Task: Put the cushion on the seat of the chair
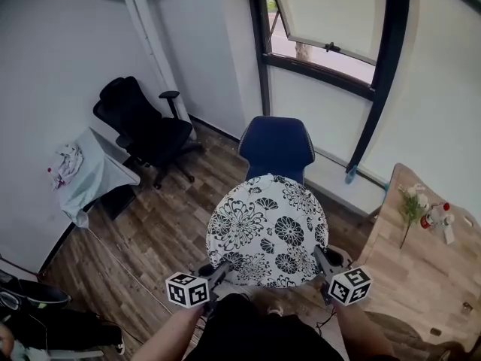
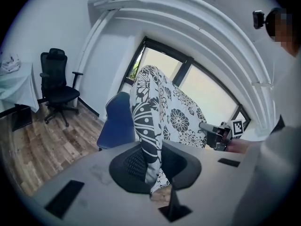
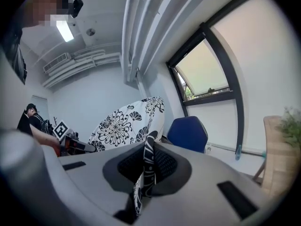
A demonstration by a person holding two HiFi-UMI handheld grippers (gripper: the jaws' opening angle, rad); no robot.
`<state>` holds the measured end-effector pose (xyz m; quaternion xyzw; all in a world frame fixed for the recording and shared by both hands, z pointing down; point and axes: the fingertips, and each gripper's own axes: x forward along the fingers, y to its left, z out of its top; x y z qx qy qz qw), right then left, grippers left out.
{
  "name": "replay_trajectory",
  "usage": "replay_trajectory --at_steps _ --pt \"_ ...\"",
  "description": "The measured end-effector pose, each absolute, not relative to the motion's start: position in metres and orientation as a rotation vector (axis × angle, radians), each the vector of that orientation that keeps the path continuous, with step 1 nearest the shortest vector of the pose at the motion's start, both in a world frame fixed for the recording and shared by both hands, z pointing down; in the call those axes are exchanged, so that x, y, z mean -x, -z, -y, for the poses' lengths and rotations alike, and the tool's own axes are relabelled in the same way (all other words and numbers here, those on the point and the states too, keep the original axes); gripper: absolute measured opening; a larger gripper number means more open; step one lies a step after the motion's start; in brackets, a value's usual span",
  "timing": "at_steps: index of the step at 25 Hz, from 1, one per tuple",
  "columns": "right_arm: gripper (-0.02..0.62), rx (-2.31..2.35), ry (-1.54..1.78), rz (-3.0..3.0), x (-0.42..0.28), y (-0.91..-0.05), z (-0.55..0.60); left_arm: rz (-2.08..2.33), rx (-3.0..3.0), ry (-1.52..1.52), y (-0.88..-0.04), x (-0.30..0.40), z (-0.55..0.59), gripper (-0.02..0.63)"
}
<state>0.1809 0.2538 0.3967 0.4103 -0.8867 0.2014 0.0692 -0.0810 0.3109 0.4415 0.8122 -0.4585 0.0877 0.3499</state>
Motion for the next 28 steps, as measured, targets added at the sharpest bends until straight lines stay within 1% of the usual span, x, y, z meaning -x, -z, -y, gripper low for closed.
replay_trajectory --at_steps 4,14,20,28 --pt "0.035 -1.230 -0.652 2.682 -0.186 -0.405 -0.253 1.202 -2.077 -0.242 -0.447 0.075 -0.311 0.034" --pt "0.035 -1.288 -0.668 2.647 -0.189 -0.412 -0.224 1.141 -2.101 -0.259 -0.459 0.068 -0.270 0.034" --pt "0.035 -1.354 -0.684 2.610 -0.185 -0.416 -0.195 1.097 -2.118 -0.263 -0.465 0.077 -0.231 0.034" --pt "0.035 -1.403 -0.694 2.557 -0.160 -0.418 -0.142 1.030 -2.143 -0.263 -0.473 0.102 -0.163 0.034"
